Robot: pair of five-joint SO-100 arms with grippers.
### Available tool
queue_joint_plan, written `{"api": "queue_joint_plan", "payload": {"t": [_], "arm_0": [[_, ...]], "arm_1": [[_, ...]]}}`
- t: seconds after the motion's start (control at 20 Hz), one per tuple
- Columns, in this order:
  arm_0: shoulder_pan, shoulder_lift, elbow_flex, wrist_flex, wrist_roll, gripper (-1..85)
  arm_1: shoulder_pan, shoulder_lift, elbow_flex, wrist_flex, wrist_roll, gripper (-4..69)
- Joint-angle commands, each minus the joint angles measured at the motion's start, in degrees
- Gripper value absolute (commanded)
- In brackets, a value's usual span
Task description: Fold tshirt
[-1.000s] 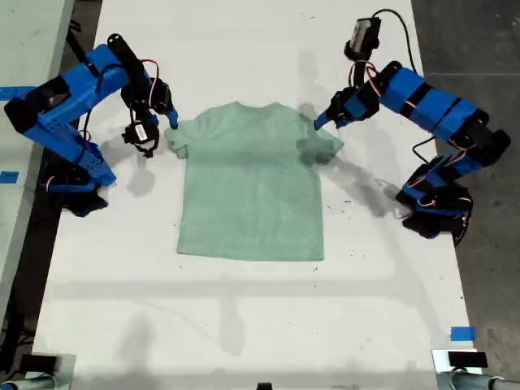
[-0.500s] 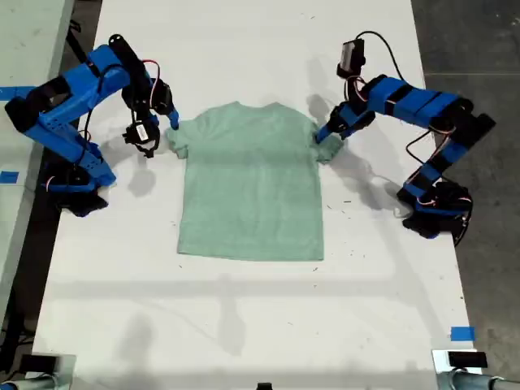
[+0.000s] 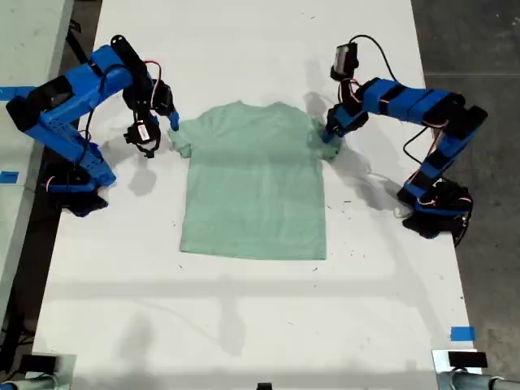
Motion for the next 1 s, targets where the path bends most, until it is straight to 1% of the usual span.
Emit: {"api": "queue_joint_plan", "payload": {"t": [0.0,0.15,0.35,0.5,0.6,0.8,0.85,0.95], "arm_0": [[1.76,0.44,-2.81,-0.53,-0.09,13.2],[2.29,0.35,-2.64,-0.62,-0.26,13.1],[2.64,0.35,-2.72,-0.53,-0.7,13.0],[3.08,0.26,-2.72,-0.97,-0.88,13.0],[3.16,0.26,-2.64,-1.05,-1.05,13.0],[3.52,0.0,-2.55,-1.23,-1.32,13.0],[3.6,0.0,-2.55,-1.41,-1.49,13.0],[3.87,-0.09,-2.55,-1.67,-1.76,13.1]], "arm_1": [[0.44,0.35,-0.53,0.0,-1.58,-1.0],[0.44,0.7,-2.99,2.55,-1.49,-1.0],[-0.88,6.94,-11.34,13.36,-0.53,-1.0],[-4.66,8.79,-22.41,21.53,2.46,-1.0],[-7.73,8.0,-30.23,25.14,5.01,-1.0],[-15.03,1.14,-46.67,29.71,11.34,-1.0],[-16.7,-1.23,-49.75,29.71,13.18,-1.0],[-19.51,-5.89,-53.88,27.6,16.35,-1.0]]}}
